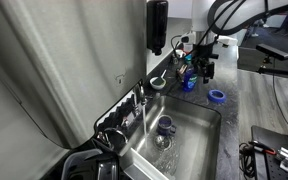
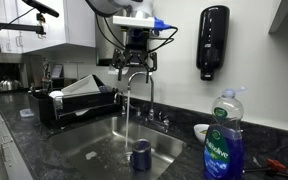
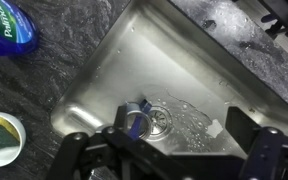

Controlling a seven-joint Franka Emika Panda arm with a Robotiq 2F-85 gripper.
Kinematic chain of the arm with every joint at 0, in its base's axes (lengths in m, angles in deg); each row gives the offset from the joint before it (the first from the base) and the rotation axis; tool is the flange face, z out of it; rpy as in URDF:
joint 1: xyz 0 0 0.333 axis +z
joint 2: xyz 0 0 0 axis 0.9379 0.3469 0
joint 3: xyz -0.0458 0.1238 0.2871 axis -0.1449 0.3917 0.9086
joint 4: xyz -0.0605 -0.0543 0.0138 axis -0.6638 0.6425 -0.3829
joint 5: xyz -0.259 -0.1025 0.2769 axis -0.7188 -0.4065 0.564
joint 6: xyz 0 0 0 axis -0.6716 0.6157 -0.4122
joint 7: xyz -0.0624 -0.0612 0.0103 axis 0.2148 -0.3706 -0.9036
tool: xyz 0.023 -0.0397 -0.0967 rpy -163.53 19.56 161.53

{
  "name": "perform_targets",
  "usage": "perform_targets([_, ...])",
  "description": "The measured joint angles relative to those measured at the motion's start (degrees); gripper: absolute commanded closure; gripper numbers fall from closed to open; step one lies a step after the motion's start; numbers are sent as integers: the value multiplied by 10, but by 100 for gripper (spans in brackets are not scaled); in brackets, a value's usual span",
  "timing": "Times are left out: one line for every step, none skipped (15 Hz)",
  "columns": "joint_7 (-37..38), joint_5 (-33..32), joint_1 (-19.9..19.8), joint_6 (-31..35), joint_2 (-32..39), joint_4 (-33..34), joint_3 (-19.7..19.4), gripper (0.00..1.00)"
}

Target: Move the faucet handle on the right forwards

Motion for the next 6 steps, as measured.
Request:
perform_targets([14,0,3,0,-13,-10,0,0])
perform_targets([27,0,5,0,-25,-19,0,0])
perform_targets([37,0,8,0,-36,-28,-1,0])
perform_targets([48,0,10,1,-49,-37,-2,0])
perform_targets([50,0,12,1,-55,-40,-3,0])
perform_targets([50,0,13,1,-57,-40,-4,0])
